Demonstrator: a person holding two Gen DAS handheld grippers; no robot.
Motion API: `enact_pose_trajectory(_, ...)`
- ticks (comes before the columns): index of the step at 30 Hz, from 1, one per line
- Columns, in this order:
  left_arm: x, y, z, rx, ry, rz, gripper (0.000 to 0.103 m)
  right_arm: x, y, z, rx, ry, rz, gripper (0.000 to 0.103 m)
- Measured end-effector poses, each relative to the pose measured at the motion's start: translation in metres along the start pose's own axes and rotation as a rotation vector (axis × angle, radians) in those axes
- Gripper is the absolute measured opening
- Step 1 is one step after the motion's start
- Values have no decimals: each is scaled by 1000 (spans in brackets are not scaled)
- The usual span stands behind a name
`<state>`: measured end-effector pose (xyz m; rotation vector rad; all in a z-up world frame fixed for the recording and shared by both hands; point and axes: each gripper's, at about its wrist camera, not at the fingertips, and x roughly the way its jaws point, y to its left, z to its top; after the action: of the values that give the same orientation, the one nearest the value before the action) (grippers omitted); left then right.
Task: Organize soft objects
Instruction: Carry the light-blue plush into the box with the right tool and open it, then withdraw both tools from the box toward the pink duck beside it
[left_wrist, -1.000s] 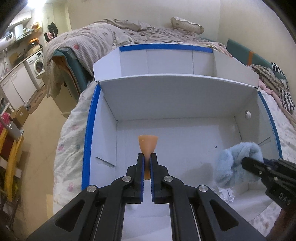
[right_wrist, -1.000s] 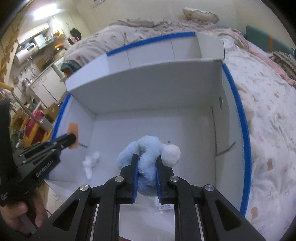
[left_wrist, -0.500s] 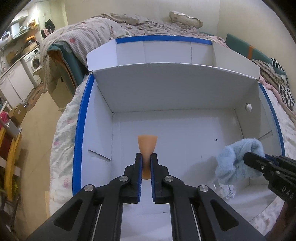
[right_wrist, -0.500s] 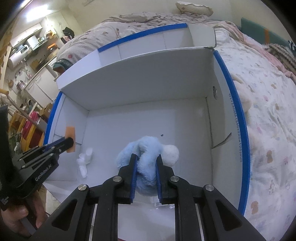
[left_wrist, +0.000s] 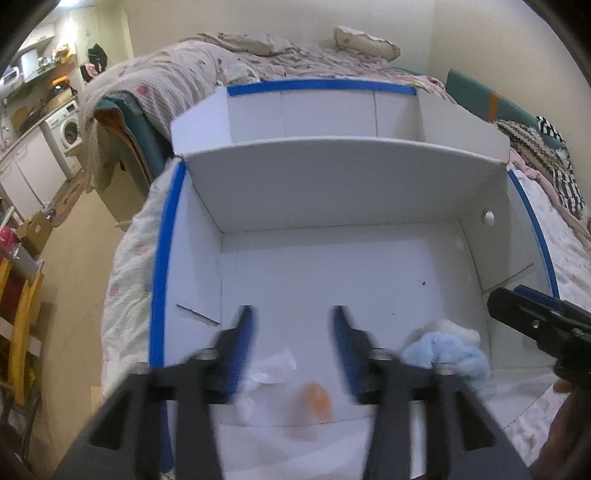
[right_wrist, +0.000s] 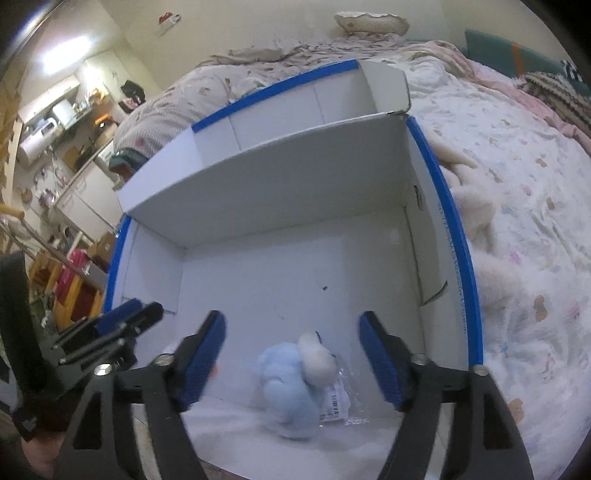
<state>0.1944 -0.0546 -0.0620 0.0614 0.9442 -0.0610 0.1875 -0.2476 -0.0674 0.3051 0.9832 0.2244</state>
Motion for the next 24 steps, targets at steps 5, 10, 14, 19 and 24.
enact_pose_trajectory(5,-20,-3,3,3,-78,-8,66,-12,4,4,2,-52,-9,103)
enact_pose_trajectory(10,-31,-4,1,6,-100,34,69,-20,5,4,0,-83,-23,103)
enact_pose_trajectory(14,-36,2,2,-25,-94,35,69,-22,3,3,24,-82,-26,103)
enact_pose_trajectory(19,-47,10,0,-54,-96,31,69,-26,5,-5,43,-75,-27,103)
enact_pose_trajectory(24,-59,12,-9,-18,-101,50,69,-34,12,-16,25,-64,-29,103)
